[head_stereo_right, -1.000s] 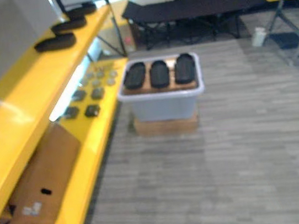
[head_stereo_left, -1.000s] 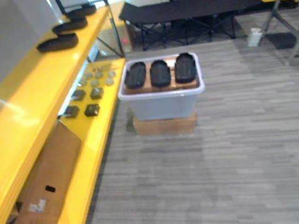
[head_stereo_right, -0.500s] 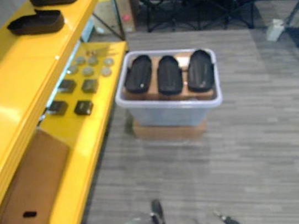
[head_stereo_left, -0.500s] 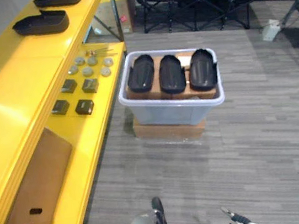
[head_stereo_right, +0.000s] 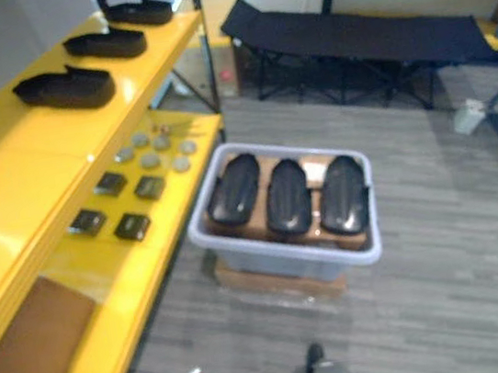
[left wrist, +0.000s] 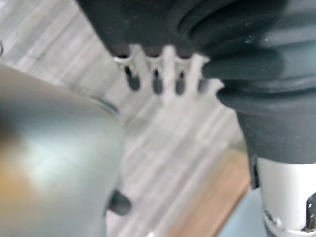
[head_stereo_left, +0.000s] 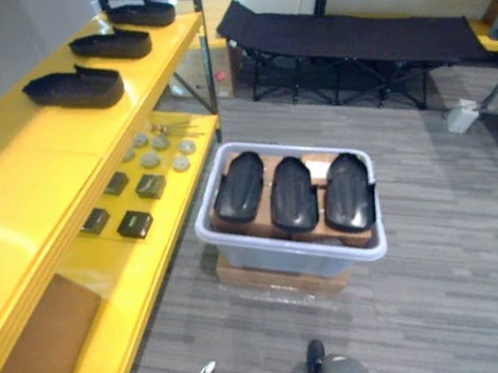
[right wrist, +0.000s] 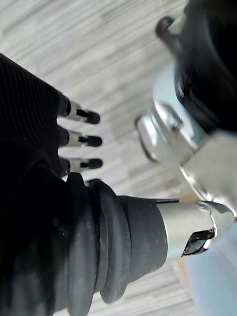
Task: Walk over and take plastic housings, then place them on the shelf
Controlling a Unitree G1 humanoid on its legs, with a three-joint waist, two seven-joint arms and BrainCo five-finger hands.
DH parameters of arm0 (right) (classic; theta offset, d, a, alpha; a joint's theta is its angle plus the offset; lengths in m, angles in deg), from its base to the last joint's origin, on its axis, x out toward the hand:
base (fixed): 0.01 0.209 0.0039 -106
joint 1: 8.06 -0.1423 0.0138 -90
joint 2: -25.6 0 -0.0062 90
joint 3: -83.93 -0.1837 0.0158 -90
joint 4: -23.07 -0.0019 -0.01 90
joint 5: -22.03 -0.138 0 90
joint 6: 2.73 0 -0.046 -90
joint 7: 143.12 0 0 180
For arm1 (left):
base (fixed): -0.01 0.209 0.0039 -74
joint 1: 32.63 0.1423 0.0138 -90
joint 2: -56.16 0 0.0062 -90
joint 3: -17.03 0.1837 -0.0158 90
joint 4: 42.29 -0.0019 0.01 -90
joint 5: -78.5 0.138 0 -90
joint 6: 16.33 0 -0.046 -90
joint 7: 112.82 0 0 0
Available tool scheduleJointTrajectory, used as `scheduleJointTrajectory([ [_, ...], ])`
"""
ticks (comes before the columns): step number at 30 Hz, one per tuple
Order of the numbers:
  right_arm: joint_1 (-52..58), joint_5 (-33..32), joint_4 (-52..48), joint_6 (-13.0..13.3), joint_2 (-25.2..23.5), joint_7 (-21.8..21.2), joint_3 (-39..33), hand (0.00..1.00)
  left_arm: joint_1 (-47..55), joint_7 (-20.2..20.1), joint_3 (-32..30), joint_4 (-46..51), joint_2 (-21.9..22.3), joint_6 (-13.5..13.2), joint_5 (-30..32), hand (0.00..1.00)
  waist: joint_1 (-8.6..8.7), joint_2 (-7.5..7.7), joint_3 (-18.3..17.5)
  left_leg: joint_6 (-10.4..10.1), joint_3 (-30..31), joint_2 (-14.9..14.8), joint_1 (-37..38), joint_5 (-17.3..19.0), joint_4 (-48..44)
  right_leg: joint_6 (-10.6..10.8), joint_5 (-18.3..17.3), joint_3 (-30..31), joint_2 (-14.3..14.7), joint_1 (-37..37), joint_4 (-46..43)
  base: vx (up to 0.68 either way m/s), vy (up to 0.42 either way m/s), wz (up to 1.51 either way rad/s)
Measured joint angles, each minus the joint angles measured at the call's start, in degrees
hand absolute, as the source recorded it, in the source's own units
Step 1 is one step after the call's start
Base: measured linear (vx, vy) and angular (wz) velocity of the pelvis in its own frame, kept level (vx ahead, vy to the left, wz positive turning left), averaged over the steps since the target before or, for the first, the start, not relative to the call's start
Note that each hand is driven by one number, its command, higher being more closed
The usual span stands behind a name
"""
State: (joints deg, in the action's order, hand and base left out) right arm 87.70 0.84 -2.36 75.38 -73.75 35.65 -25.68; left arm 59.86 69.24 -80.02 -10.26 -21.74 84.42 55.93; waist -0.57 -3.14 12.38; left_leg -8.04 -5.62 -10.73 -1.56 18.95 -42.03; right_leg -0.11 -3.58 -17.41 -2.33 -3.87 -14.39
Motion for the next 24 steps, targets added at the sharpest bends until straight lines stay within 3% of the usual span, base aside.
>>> scheduleJointTrajectory([
  [2,0.05,-0.3,0.92,-0.74,0.85,0.71,-0.57,0.0,-0.45,0.01,-0.55,-0.73,0.83,-0.33,0.11,0.0,-0.32,-1.21,0.1,0.13,-2.45,-2.93,-1.64,0.09,-5.36,-0.28,-0.16,-0.52,1.21,6.17,3.75,0.39,-0.251,0.06],
  [4,0.26,-0.58,0.96,-0.74,0.7,1.39,-1.31,0.0,-0.52,0.08,0.63,-0.81,0.25,-0.39,0.42,0.0,0.11,-0.7,0.02,0.06,-5.26,-3.02,-1.52,0.05,0.02,-0.08,-0.03,-0.6,0.76,10.49,6.83,0.34,-0.182,-0.05],
  [6,0.34,-1.72,0.53,-0.36,0.78,2.07,-2.9,0.0,-1.28,0.14,1.75,-1.45,-0.05,-0.34,0.71,0.0,0.36,-0.57,0.01,-0.3,-6.26,-1.4,-1.8,-1.96,14.65,0.38,0.18,-0.64,0.24,12.93,9.9,0.21,-0.032,-0.12],
  [8,0.9,-2.83,-0.48,-0.31,1.1,2.96,-4.36,0.0,-1.82,0.32,1.71,-1.68,-0.16,-0.24,1.22,0.0,0.62,-0.59,0.0,1.5,-5.66,-0.08,-1.91,-10.86,25.75,1.7,-0.71,0.54,0.51,13.18,10.4,0.21,0.082,-0.28],
  [9,1.03,-2.83,-0.52,-0.25,1.05,3.3,-4.96,0.0,-2.04,0.46,1.68,-1.76,-0.16,-0.07,1.29,0.0,0.67,-0.59,0.0,1.65,-5.0,0.3,-1.56,-14.65,26.87,2.02,-0.97,1.01,0.58,13.18,10.23,0.22,0.153,-0.28],
  [11,1.86,-2.9,-0.61,0.19,-0.77,3.57,-5.3,0.0,-2.64,0.26,2.48,-1.76,-1.84,0.51,4.31,0.0,1.48,2.87,-0.46,2.93,-5.26,3.74,1.05,-16.4,32.25,3.8,-2.11,1.69,-2.58,12.91,9.54,0.21,0.161,-0.04],
  [14,1.97,-2.39,-0.53,0.73,-2.87,1.84,-6.16,0.0,-3.16,0.09,3.91,-1.59,-3.28,0.21,6.88,0.0,1.38,5.6,-0.36,3.95,-7.52,6.66,3.07,-17.14,36.29,5.54,-1.98,2.66,-5.27,12.46,10.0,0.18,0.155,-0.16],
  [17,1.73,1.29,-0.76,3.36,-4.52,-1.89,-4.39,0.0,-3.16,0.15,6.22,-1.51,-3.82,0.17,6.68,0.0,1.37,6.1,-0.71,4.35,-8.17,8.37,4.51,-16.94,38.33,6.81,-1.22,3.28,-6.46,12.74,10.47,0.13,0.111,-0.09],
  [20,1.74,6.53,-1.55,7.19,-4.09,-4.61,-1.72,0.0,-3.14,0.2,8.52,-1.48,-3.95,0.11,6.71,0.0,1.42,5.5,-0.86,4.96,-8.03,9.15,4.69,-17.29,39.76,7.52,-0.69,3.22,-6.9,12.71,10.97,0.07,0.072,0.05],
  [21,1.75,11.39,-2.58,10.53,-3.62,-6.37,2.71,0.0,-3.14,0.31,10.04,-1.43,-4.1,0.03,6.71,0.0,1.44,5.5,-0.86,5.6,-7.67,9.49,4.93,-17.95,41.16,7.51,-0.69,3.09,-7.0,12.54,11.07,0.03,0.023,0.09],
  [23,1.77,14.7,-3.69,12.73,-2.73,-7.56,6.78,0.0,-3.12,0.29,10.79,-1.46,-4.1,-0.28,6.8,0.0,1.38,5.5,-0.89,5.61,-7.54,9.62,5.76,-18.88,42.86,7.51,-0.68,3.04,-6.92,12.62,11.05,0.0,0.0,0.07],
  [24,1.8,17.36,-5.31,14.48,-1.39,-9.06,12.09,0.0,-3.06,0.31,11.39,-1.67,-4.08,-0.38,6.9,0.0,1.36,5.52,-0.94,5.54,-7.44,9.76,7.04,-20.27,45.38,7.51,-0.68,2.99,-6.74,12.72,11.04,-0.02,-0.016,0.03],
])
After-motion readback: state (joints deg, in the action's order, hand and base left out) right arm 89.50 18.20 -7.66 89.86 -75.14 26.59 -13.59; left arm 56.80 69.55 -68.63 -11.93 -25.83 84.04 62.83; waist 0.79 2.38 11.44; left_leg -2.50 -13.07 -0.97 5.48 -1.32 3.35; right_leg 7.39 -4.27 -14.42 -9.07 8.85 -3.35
